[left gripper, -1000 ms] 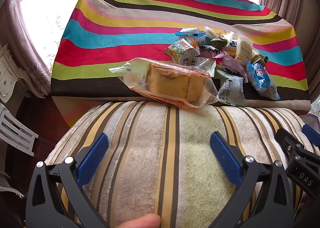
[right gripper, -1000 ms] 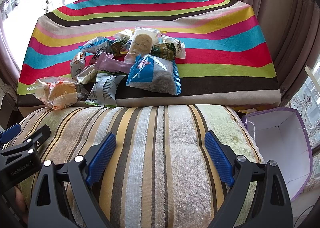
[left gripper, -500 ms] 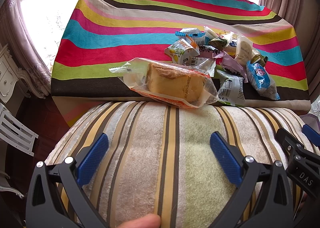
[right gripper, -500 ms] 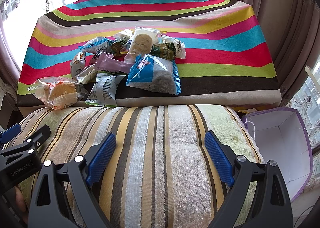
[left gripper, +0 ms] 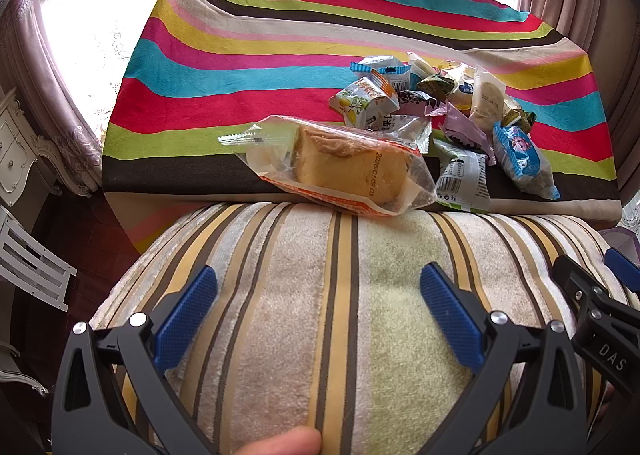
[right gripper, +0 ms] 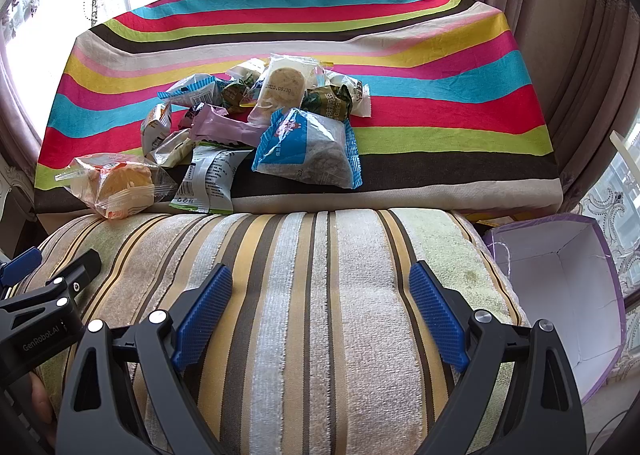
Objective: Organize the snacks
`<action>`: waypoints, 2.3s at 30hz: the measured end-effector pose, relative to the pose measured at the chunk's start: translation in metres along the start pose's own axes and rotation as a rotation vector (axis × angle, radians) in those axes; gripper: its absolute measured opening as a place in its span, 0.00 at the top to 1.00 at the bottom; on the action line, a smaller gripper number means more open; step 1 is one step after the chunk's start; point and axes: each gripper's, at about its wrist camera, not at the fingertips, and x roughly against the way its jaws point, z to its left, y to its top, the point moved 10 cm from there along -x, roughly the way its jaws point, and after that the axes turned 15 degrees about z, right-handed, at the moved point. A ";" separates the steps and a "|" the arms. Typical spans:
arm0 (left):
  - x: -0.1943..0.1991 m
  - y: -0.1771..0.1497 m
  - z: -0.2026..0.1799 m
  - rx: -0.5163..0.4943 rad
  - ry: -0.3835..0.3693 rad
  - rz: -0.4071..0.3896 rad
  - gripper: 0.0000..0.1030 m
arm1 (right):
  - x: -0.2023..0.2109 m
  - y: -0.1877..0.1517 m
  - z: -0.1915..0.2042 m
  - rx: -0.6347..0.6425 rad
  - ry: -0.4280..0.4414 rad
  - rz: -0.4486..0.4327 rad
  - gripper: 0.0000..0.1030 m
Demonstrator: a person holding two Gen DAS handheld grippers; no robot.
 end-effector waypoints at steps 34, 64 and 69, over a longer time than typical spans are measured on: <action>-0.048 0.080 0.005 0.366 -0.541 0.245 0.02 | -0.049 0.093 -0.005 -0.038 0.254 0.167 0.15; -0.001 0.072 -0.028 0.289 -0.468 0.134 0.52 | -0.029 0.090 -0.032 -0.119 0.468 0.103 0.50; 0.025 0.076 -0.080 0.168 -0.520 0.109 0.52 | -0.009 0.075 -0.079 -0.185 0.461 0.054 0.50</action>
